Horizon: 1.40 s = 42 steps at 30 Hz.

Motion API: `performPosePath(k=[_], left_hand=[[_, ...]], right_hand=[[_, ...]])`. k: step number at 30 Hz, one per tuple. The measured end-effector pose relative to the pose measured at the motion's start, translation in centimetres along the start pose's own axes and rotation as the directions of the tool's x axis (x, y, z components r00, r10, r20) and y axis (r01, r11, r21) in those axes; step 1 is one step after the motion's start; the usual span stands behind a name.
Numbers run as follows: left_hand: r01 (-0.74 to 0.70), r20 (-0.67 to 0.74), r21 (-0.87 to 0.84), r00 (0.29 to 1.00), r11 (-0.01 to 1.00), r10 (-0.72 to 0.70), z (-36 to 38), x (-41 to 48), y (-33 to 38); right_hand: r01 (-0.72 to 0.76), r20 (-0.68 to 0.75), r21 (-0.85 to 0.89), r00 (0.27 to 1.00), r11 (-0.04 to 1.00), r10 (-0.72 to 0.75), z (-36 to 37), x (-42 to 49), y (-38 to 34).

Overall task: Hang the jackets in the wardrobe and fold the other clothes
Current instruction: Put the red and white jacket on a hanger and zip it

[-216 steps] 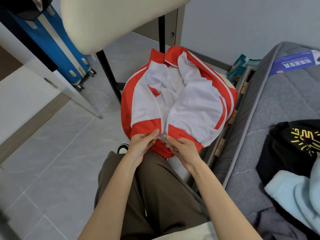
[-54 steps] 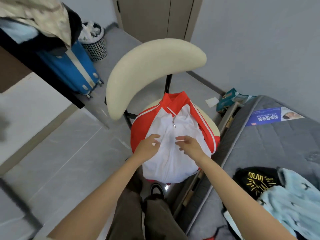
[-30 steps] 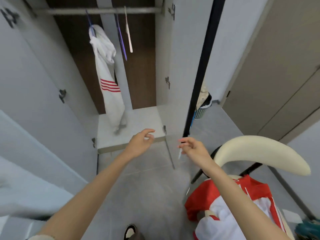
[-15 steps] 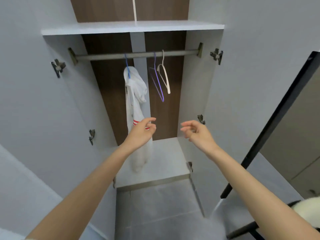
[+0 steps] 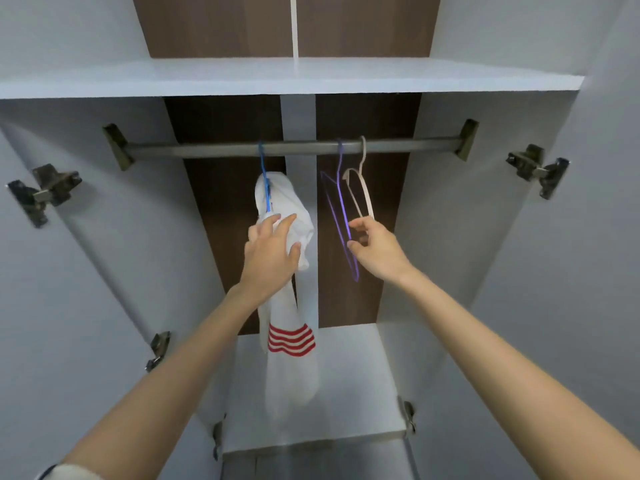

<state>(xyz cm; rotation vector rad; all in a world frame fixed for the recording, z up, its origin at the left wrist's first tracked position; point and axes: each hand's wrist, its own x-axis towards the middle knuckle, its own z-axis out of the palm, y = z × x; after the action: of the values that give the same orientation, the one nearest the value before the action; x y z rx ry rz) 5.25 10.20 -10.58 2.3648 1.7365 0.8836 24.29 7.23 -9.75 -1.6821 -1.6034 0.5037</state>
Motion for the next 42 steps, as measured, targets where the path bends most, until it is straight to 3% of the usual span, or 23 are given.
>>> performPosePath(k=[4,8,14,22,27,29,31,36,42], left_hand=[[0.028,0.075,0.182,0.996,0.983,-0.043,2.6,4.5,-2.8],[0.047,0.17,0.132,0.983,0.99,-0.069,5.1,6.6,-5.1],[0.049,0.11,0.07,0.992,0.996,-0.056,7.0,7.1,-6.7],[0.044,0.121,0.095,0.991,0.994,-0.056,6.3,6.2,-5.3],[-0.131,0.046,0.212,0.991,0.968,0.124,4.1,3.9,-2.6],[-0.177,0.041,0.162,0.984,0.971,0.173,3.5,2.3,-1.2],[-0.203,0.06,0.004,0.977,0.979,0.203,3.1,0.2,-0.1],[-0.313,0.165,-0.153,0.927,0.937,0.336,3.1,-7.4,2.1],[-0.413,0.393,-0.216,0.793,0.885,0.466,3.5,-18.4,5.0]], right_hand=[[-0.057,0.087,-0.079,0.994,0.995,0.064,1.8,6.9,1.0],[-0.221,0.1,-0.014,0.97,0.975,0.222,4.1,10.9,2.4],[-0.184,-0.2,0.022,0.962,0.983,0.184,5.5,13.4,3.2],[-0.122,-0.281,0.084,0.949,0.989,0.141,3.5,11.9,2.1],[-0.106,-0.268,0.072,0.956,0.992,0.122,0.7,6.4,0.7],[-0.113,-0.265,0.078,0.955,0.991,0.129,-0.3,3.0,0.4],[-0.132,-0.265,0.083,0.953,0.988,0.149,-1.1,-1.0,0.3],[-0.255,-0.25,0.057,0.933,0.965,0.261,-2.3,-13.1,0.0],[-0.44,-0.169,0.174,0.868,0.881,0.467,-2.9,-29.9,0.0]])
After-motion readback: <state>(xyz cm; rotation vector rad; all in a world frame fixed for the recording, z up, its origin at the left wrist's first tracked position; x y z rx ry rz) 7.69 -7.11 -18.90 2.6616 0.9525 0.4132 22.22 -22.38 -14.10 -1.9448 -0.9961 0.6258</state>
